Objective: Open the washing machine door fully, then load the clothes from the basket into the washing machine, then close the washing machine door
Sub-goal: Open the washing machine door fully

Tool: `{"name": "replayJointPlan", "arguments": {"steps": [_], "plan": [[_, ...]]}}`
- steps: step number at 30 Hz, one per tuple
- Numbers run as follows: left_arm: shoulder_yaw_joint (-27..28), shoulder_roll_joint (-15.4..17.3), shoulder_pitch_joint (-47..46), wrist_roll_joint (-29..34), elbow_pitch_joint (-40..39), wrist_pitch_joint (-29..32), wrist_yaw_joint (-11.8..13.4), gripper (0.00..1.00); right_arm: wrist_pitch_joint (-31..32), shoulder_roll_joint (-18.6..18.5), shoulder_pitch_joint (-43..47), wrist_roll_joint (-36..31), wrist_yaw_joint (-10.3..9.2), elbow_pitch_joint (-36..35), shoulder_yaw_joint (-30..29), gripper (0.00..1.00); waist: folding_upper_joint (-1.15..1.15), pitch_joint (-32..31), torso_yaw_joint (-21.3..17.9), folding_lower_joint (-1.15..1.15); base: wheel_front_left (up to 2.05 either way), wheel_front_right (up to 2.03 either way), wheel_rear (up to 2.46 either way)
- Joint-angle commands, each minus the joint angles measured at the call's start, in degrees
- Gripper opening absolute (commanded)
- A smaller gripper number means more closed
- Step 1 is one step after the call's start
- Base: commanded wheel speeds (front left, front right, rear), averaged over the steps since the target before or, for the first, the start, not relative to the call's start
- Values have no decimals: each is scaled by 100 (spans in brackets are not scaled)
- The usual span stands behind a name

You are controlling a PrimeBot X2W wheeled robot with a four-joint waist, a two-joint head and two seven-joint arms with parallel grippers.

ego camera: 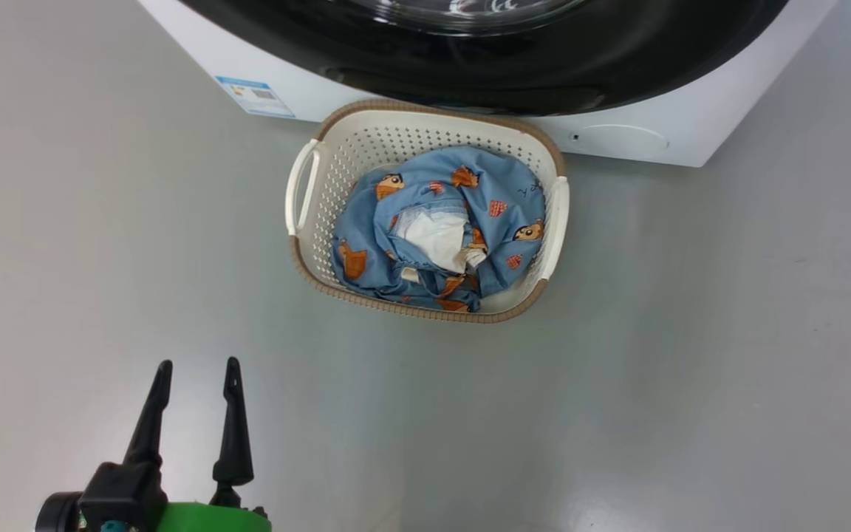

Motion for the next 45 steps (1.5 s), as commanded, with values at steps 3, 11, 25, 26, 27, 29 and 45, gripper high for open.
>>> {"name": "replayJointPlan", "arguments": {"steps": [3,11,25,26,27,29,45], "plan": [[107,73,-46,-121,-177,-36,89,100,32,-52,-181,-86,9,-139,119,0,0,105,108,0,0,0,0],[-24,73,-30,-241,-240,-36,228,100,84,-156,-310,-93,9,-128,232,0,0,258,206,0,0,0,0],[-170,73,-134,-340,-284,-36,378,100,139,-214,-474,-97,9,-75,465,0,0,437,319,0,0,0,0],[-177,73,-141,-340,-283,-36,383,100,150,-211,-483,-94,9,-77,487,0,0,442,325,0,0,0,0],[-189,73,-149,-335,-282,-36,391,100,167,-208,-490,-93,9,-80,514,0,0,447,331,0,0,0,0],[-219,73,-165,-328,-285,-36,409,100,200,-202,-502,-96,9,-90,572,0,0,459,340,0,0,0,0],[-230,73,-324,-325,-167,-36,498,100,468,-68,-196,-226,9,-326,1282,0,0,174,165,0,0,0,0]]}}
